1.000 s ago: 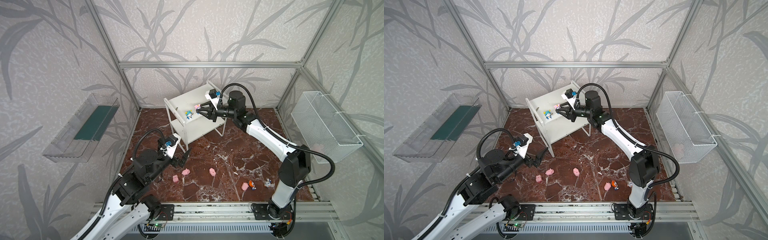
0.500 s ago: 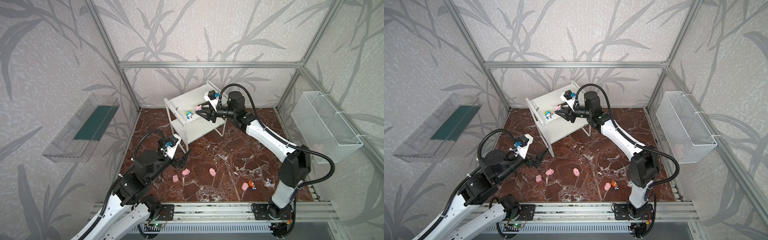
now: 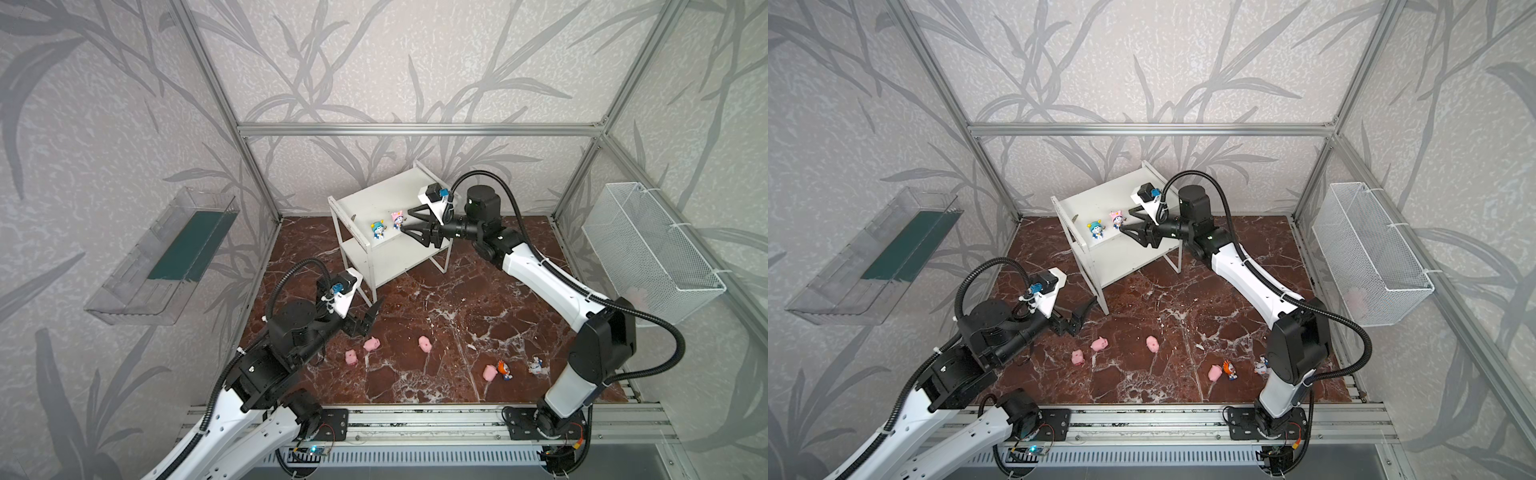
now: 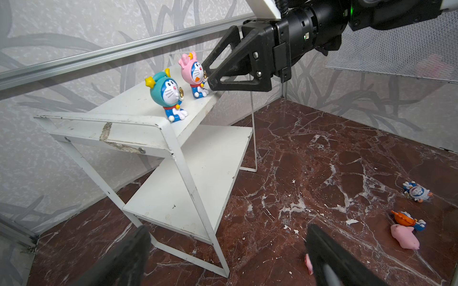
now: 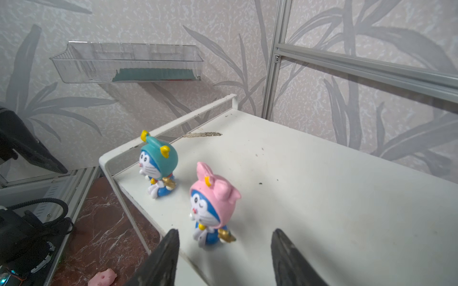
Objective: Place and organize the plastic toys onto the shelf
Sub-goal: 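Withdraw the right gripper from the shelf back toward the toys near the robot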
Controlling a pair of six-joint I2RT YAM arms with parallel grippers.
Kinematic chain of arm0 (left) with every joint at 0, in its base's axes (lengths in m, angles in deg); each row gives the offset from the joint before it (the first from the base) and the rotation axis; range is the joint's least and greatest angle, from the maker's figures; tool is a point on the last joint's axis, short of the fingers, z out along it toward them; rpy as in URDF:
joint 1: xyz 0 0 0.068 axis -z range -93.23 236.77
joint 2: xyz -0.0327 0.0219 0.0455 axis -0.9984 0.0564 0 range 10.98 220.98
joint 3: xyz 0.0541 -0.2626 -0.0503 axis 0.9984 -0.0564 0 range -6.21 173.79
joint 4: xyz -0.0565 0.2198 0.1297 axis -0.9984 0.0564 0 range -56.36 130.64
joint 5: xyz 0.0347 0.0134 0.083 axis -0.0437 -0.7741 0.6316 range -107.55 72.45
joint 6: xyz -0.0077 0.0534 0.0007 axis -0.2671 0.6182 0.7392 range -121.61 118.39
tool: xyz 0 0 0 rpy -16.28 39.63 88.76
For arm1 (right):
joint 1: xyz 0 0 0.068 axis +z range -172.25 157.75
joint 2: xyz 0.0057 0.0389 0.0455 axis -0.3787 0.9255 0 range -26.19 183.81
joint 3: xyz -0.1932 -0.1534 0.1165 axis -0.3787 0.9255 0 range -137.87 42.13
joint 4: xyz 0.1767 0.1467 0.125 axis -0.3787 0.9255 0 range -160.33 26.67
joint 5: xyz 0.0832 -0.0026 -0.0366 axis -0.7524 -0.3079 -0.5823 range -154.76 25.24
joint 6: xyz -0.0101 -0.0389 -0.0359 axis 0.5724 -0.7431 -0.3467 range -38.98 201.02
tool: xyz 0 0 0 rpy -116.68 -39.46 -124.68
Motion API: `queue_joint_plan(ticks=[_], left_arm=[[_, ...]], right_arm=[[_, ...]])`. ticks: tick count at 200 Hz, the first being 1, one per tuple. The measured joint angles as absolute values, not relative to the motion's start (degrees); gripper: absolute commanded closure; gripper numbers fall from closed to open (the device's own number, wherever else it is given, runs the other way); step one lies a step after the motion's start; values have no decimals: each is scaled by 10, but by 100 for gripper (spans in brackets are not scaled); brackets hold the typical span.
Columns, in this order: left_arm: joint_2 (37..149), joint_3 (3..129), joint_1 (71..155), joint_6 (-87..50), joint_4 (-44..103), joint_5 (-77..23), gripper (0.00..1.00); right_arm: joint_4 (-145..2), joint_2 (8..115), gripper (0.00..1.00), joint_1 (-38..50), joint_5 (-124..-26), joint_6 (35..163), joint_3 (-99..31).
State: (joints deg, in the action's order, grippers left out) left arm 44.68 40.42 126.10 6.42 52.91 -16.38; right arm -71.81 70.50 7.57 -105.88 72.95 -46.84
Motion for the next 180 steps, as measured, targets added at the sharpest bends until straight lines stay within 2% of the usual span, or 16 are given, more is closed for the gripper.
queue_joint_plan(ticks=[54,58,65,121,180], left_arm=[[447,398,1261,70,530,-175,1],[447,397,1261,70,530,-176,1],[448,397,1261,70,531,-178,1],[449,397,1260,70,531,-193,1],[449,397,1260,70,533,-196,1]], right_arm=[[-684,571,22,73,-1008,728,-336],[-682,557,17,73,-1001,729,-323],[-679,528,0,74,-990,735,-296],[-581,316,1,92,-831,852,-110],[-351,268,1,94,-653,1059,-4]])
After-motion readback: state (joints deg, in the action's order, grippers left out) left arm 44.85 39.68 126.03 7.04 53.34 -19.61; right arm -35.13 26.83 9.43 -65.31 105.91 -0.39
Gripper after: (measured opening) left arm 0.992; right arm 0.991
